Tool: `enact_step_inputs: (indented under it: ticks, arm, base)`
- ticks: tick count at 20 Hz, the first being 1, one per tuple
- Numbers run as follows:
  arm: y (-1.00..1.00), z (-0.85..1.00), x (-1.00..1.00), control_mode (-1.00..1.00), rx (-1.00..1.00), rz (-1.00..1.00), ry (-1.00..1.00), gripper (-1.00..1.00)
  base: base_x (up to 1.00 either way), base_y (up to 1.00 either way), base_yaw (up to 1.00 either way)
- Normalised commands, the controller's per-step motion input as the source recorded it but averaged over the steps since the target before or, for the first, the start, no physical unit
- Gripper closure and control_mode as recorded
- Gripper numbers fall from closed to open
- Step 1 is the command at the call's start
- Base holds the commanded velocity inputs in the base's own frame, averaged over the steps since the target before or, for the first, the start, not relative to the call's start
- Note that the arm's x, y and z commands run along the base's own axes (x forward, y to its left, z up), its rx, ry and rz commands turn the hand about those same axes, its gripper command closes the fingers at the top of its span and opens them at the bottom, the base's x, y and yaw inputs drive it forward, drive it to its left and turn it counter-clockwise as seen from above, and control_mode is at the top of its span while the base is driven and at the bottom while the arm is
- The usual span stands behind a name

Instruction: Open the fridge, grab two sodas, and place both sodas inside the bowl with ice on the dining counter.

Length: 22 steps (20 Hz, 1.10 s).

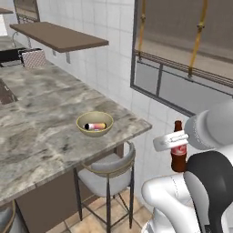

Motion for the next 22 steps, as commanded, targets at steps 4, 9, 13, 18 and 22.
enact_step_inputs:
  ticks: [4, 9, 13, 18, 22]
  arm:
    - [0.00, 0.00, 0.00, 1.00, 0.00, 0.00, 0.00, 1.00]
    - [0.00, 0.00, 0.00, 1.00, 0.00, 0.00, 0.00, 1.00]
    - [-0.03, -0.17, 0.74, -1.00, -0.01, 0.19, 0.14, 1.00]
    - [-0.03, -0.21, 1.00, -1.00, -0.09, 0.18, 0.33, 1.00]
    - [0.19, -0.37, 0.99, -1.00, -0.27, 0.05, 0.37, 1.00]
  base:
    - [0.78, 0.33, 0.25]
    - [0.75, -0.01, 0.25]
    - [0.21, 0.00, 0.06]
    - [0.00, 0.00, 0.00]
    - [0.00, 0.00, 0.00]
